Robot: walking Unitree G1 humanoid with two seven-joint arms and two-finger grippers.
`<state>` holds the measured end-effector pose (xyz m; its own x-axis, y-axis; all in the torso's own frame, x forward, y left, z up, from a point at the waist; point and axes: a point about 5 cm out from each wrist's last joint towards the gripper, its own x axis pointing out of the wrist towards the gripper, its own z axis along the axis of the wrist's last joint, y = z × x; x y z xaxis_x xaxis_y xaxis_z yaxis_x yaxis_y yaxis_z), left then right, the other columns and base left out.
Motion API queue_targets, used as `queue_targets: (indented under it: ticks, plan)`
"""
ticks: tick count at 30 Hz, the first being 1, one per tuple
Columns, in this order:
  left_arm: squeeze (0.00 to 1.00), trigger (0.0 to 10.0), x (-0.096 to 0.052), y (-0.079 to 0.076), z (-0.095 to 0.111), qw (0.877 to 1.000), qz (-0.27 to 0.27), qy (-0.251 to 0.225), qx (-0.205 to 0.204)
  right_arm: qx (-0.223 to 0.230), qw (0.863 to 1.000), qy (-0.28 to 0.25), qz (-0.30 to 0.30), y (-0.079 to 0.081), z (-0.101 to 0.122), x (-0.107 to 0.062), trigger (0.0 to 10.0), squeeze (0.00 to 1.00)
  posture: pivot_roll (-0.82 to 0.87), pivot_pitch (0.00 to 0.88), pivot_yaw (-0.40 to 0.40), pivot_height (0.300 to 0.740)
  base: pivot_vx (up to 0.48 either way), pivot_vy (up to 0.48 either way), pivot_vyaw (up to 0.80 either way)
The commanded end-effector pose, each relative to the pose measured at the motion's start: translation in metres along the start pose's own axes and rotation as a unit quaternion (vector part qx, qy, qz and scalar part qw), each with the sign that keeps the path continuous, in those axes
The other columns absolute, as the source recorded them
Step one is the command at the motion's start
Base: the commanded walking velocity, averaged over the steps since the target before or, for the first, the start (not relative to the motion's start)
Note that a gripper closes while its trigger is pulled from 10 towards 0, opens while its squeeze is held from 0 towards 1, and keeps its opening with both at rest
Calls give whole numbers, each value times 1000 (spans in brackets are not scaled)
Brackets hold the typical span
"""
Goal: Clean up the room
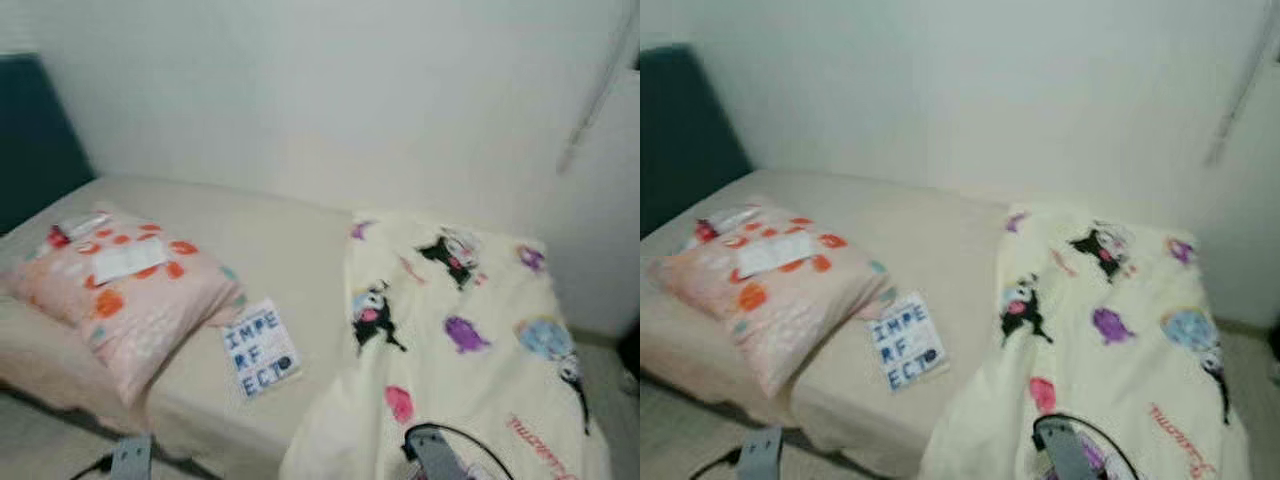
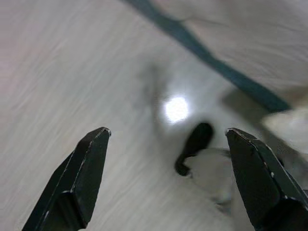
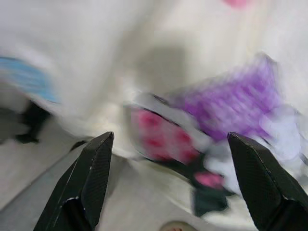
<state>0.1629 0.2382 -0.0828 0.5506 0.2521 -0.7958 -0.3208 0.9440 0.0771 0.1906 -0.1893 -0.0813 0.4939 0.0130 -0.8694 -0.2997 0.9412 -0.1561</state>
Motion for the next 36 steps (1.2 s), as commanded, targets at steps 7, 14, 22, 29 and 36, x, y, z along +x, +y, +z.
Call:
queue_targets:
  ticks: [7,14,22,29,36]
  plan:
    - [0,10000,-2,1,-10,1000,-4,17,2,6,1000,8,-1,-2,-7,-1,10000,0,-44,26,-48,726,0,0,744]
    - [0,10000,-2,0,-12,1000,-7,20,5,7,1000,8,4,-1,-7,-1,10000,0,-47,27,-49,726,0,0,743]
    - [0,10000,-2,-1,-13,1000,-10,23,8,7,1000,-12,13,0,0,0,10000,0,-51,21,-49,726,0,0,742]
    - [0,10000,-3,0,-16,999,-11,29,15,16,998,-53,23,1,20,0,10000,0,-47,13,-48,726,0,0,739]
    - [0,10000,-3,5,-14,999,-7,27,23,3,996,-83,37,5,41,1,10000,0,-33,0,-43,726,0,0,744]
